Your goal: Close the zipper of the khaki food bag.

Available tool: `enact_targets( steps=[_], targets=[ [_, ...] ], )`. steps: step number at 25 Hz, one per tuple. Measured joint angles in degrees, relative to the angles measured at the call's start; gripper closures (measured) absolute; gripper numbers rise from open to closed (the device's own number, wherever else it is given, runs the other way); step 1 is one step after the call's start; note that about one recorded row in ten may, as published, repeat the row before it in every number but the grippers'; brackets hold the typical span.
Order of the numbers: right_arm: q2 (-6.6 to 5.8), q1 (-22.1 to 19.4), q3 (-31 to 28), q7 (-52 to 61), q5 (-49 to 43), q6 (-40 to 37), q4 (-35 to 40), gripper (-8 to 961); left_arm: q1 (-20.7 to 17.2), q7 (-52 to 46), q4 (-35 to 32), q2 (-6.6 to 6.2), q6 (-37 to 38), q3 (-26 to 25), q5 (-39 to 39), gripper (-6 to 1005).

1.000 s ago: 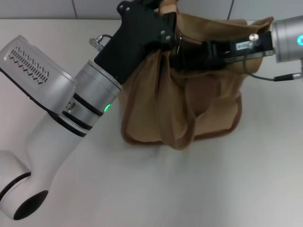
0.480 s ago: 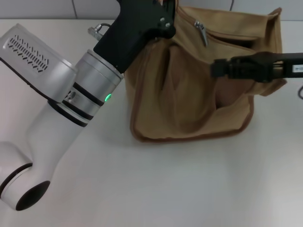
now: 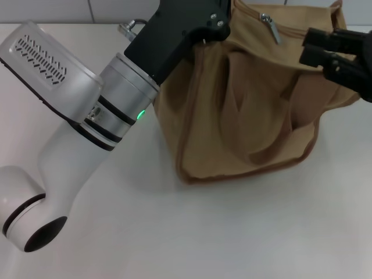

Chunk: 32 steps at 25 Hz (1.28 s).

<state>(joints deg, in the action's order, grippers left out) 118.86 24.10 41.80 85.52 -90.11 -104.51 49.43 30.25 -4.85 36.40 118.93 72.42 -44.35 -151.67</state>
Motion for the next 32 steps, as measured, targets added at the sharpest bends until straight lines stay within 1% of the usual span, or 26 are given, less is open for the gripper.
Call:
enact_targets(
  steps=[5, 8, 11, 14, 16, 19, 23, 27, 32],
  targets=[
    [0.19, -1.41, -0.22, -3.57, 2.05, -1.3, -2.06, 580, 0.32, 0.51, 0.46, -0.04, -0.91, -0.08, 0.0, 919],
    [0.21, -2.47, -1.71, -6.64, 4.65, -1.2, -4.62, 578, 0.36, 0.53, 0.68, -0.09, -1.55, -0.45, -0.02, 919],
    [0.22, -2.48, -3.93, -9.79, 5.06, -0.61, -8.19, 521, 0.4, 0.54, 0.88, -0.11, -1.9, -0.82, -0.1, 918],
    [0.23, -1.33, -4.68, -11.34, 5.17, 0.45, -12.89, 465, 0.4, 0.54, 1.58, -0.11, -2.26, -0.94, -0.16, 918],
    [0.25, -0.07, -4.4, -11.33, 5.33, 0.7, -15.84, 332, 0.38, 0.54, 1.75, -0.11, -2.3, -0.95, -0.21, 918],
    [0.37, 1.52, -4.1, -12.04, 5.36, 2.24, -19.5, 337, 0.39, 0.56, 1.94, -0.11, -2.3, -0.95, -0.23, 917],
    [0.42, 3.37, -4.16, -13.6, 5.39, 6.5, -23.97, 342, 0.16, 0.62, 2.3, -0.11, -2.3, -1.27, -0.94, 917],
    [0.44, 4.83, -3.9, -15.07, 5.37, 8.31, -26.09, 343, 0.22, 0.63, 2.32, -0.06, -2.39, -1.31, -1.32, 916],
    [0.5, 7.02, -3.26, -15.12, 5.26, 8.23, -27.94, 344, 0.35, 0.63, 2.36, 0.03, -2.85, -1.31, -1.38, 915]
  ],
)
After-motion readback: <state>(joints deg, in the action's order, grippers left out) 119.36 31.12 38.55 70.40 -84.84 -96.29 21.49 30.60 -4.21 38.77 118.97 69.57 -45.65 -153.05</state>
